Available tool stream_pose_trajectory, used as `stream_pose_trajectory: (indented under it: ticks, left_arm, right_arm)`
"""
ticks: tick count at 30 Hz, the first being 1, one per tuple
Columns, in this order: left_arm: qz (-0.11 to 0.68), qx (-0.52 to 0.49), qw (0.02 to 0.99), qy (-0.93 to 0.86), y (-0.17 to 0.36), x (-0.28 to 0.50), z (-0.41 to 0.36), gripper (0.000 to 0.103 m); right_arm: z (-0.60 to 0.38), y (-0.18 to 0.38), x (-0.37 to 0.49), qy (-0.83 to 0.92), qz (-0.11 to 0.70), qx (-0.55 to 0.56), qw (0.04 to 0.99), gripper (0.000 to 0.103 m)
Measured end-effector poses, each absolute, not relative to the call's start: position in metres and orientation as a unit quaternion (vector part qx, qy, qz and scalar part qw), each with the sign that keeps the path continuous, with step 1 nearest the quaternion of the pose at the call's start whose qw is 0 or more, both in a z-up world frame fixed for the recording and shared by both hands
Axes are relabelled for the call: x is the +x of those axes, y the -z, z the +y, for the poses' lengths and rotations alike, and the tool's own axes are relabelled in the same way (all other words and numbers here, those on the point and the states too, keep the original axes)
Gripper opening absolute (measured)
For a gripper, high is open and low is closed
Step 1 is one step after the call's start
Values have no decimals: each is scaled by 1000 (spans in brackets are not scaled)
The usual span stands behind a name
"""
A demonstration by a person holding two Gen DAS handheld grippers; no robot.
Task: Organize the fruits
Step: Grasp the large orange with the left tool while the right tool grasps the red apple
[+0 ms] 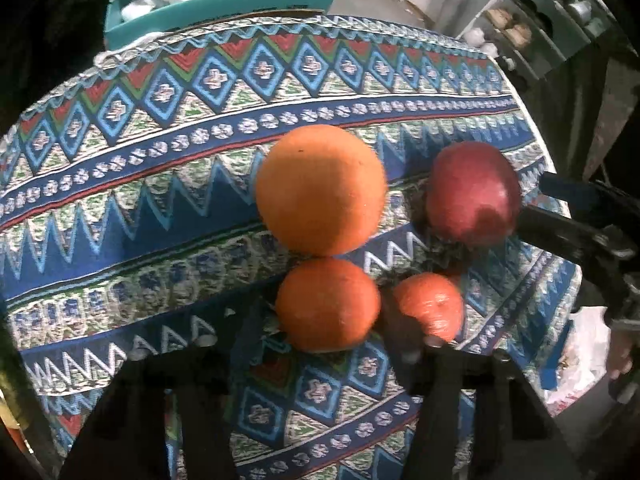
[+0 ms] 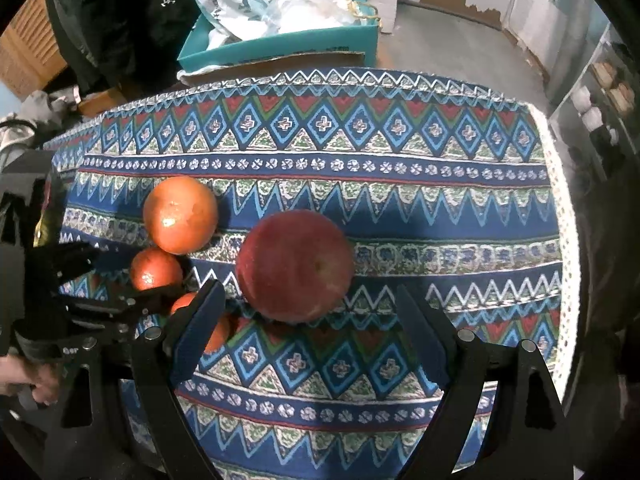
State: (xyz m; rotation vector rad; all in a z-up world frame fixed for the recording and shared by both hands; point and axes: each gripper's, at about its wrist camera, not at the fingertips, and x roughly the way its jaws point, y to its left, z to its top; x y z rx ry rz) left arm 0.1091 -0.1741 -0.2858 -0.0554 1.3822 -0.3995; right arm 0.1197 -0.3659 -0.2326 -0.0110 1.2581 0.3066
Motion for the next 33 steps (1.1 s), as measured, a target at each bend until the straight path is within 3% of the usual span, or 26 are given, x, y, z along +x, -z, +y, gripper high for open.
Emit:
stream_pose_trajectory:
  ticks: [14,18,33]
  left_arm:
    - [610,2,774,170,271,104,-164,48]
    - [608,1,776,171,268,102,-163,48]
    - [580,-20,798,162,230,94,-137,48]
  right_arm:
    - [-348,285,142,-154,609,-3,778,86]
    - [-347,288,139,-159,603,-2,782,81]
    - [-342,242,124,-142,551,-15,822,80]
